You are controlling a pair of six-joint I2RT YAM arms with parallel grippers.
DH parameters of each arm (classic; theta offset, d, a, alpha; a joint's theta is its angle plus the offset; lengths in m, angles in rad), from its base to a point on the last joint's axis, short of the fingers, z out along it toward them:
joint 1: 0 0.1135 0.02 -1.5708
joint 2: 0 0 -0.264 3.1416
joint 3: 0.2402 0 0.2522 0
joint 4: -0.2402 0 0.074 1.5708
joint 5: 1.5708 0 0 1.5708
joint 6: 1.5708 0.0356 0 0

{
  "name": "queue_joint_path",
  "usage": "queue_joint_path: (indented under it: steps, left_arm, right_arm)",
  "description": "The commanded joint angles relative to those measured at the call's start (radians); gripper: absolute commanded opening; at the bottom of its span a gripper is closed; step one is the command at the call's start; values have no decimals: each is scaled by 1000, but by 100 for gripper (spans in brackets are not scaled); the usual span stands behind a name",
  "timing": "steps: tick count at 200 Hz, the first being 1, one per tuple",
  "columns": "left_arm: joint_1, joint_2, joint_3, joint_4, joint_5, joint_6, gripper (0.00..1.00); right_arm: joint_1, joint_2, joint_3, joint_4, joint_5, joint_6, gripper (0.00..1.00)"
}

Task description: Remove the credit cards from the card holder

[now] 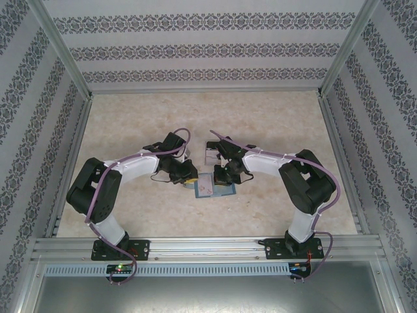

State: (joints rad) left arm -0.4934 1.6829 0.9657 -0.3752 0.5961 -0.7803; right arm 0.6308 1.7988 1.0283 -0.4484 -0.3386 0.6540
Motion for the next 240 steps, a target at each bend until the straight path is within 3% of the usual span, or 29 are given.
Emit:
queue_joint_path:
  steps: [1,31,92,143,240]
  left_arm:
    - [-20,20,21,-69,-26,41,16]
    - [-37,38,49,-124,-91,68,12]
    - [-51,73,59,-113,-65,71,7]
    - [-73,91,64,-40,-17,26,0]
    - [-87,119,64,-2,-2,0,0]
  right_arm:
    - [4,15,-47,-58,72,-4,2]
    - [9,-27,-53,-54,59,18,2]
    - [18,-85,-27,-41,53,46,7]
    - [30,-63,16,-4,-27,50,8]
    - [46,29,49,36,-80,55,15]
